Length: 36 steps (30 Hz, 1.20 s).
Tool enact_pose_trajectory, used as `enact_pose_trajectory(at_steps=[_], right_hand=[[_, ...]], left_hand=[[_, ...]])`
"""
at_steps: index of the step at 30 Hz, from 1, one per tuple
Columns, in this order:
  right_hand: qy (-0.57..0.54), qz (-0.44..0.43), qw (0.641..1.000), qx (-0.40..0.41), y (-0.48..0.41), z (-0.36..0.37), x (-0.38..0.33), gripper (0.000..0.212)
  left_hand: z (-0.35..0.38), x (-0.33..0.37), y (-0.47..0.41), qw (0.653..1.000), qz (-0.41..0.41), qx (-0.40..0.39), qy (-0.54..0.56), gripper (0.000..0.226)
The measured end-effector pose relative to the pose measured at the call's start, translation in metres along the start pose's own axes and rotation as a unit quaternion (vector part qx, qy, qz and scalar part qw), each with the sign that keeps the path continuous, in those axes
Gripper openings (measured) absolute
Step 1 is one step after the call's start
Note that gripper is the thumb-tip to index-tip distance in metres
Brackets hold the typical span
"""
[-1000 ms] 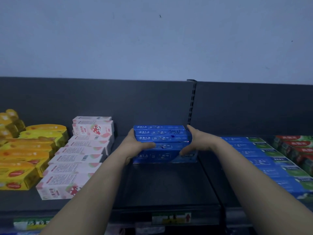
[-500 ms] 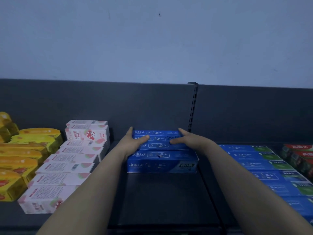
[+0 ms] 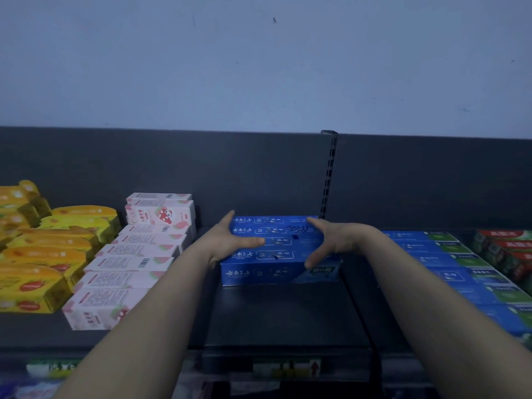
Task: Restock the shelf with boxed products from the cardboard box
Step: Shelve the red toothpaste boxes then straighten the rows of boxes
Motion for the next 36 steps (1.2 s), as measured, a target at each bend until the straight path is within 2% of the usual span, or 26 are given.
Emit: enact_pose_trajectory(at_steps=[6, 11, 15, 19, 27, 32, 36], right_hand=[[-0.008, -0.005, 1.000, 0.020, 0.026, 0.010, 0.002, 0.130], [-0.016, -0.011, 0.999, 0.026, 0.048, 0.021, 0.007, 0.131], [-0.029, -0.008, 0.999, 0.026, 0.063, 0.029, 0.010, 0.134], [-0.039, -0.005, 0.999, 0.022, 0.077, 0.035, 0.012, 0.136], [-0.039, -0.002, 0.999, 0.021, 0.098, 0.045, 0.013, 0.135], [-0.045, -0.004, 0.999, 0.014, 0.104, 0.047, 0.013, 0.140], [-0.074, -0.007, 0.997, 0.007, 0.108, 0.049, 0.014, 0.147]], left_hand=[[0.002, -0.003, 0.025, 0.999, -0.007, -0.033, -0.025, 0.124], [0.004, -0.003, 0.046, 0.999, -0.007, -0.043, -0.024, 0.133], [0.005, -0.005, 0.059, 0.999, -0.006, -0.048, -0.013, 0.121], [0.006, -0.008, 0.072, 0.998, -0.003, -0.054, -0.014, 0.127], [0.008, -0.006, 0.103, 0.999, 0.000, -0.051, 0.008, 0.097], [0.011, -0.012, 0.111, 0.999, -0.003, -0.041, 0.029, 0.103], [0.010, -0.015, 0.116, 0.998, -0.006, -0.028, 0.047, 0.135]])
Point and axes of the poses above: each hand's wrist, its own y-axis away from the middle knuckle, its own z-axis out of the palm, x = y × z, the point moved 4 cm from there along -y, towards the middle knuckle, and after that the axes turned 6 degrees about x, right-handed, at the moved point
